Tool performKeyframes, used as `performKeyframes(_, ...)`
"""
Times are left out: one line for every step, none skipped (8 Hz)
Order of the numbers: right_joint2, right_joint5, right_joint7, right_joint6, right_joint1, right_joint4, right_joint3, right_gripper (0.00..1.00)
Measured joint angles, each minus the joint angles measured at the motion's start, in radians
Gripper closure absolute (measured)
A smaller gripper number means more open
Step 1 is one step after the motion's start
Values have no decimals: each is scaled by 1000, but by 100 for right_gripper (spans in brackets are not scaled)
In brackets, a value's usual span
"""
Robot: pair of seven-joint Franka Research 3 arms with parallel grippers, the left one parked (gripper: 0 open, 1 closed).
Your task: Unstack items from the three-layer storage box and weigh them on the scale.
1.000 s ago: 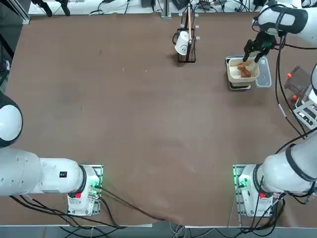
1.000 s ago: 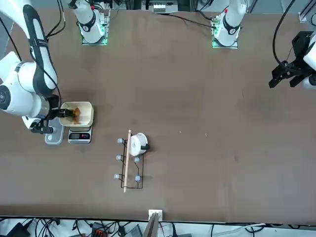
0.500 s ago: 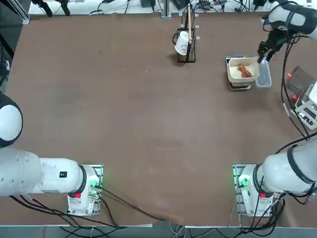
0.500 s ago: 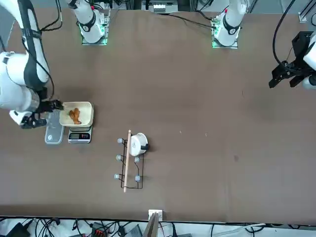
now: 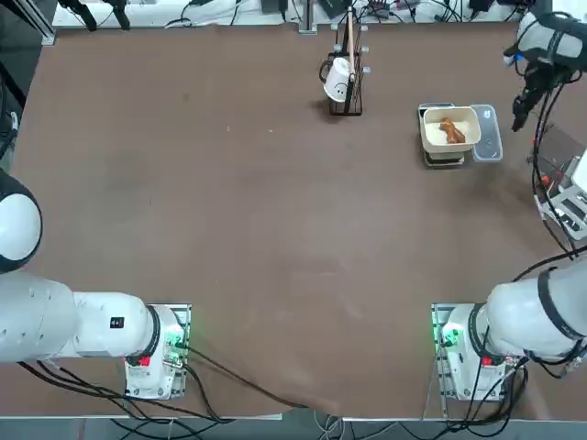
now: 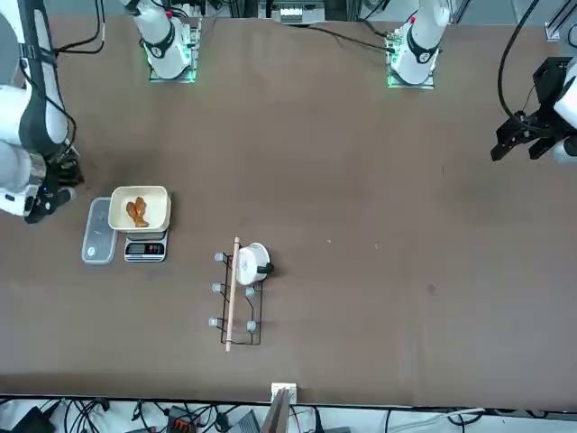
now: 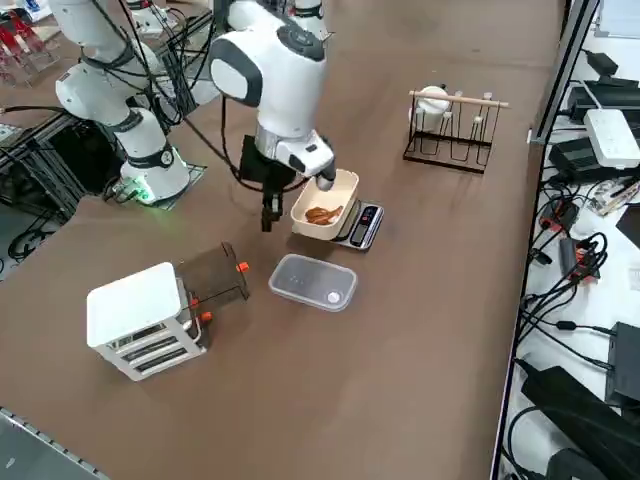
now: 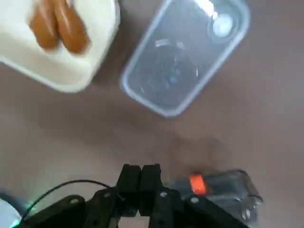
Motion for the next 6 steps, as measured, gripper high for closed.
performKeyframes(3, -71, -3, 32, 0, -40, 1, 98)
performKeyframes(4, -124, -3, 79, -6, -81, 1, 98)
performKeyframes(4, -148, -5, 124, -21, -112, 1, 98)
performKeyframes(5, -162, -13, 156, -37, -133, 0, 98)
performKeyframes(5, -180, -19, 168, -49, -143, 0, 98)
performKeyframes(5, -208, -21, 173, -62, -146, 1, 98)
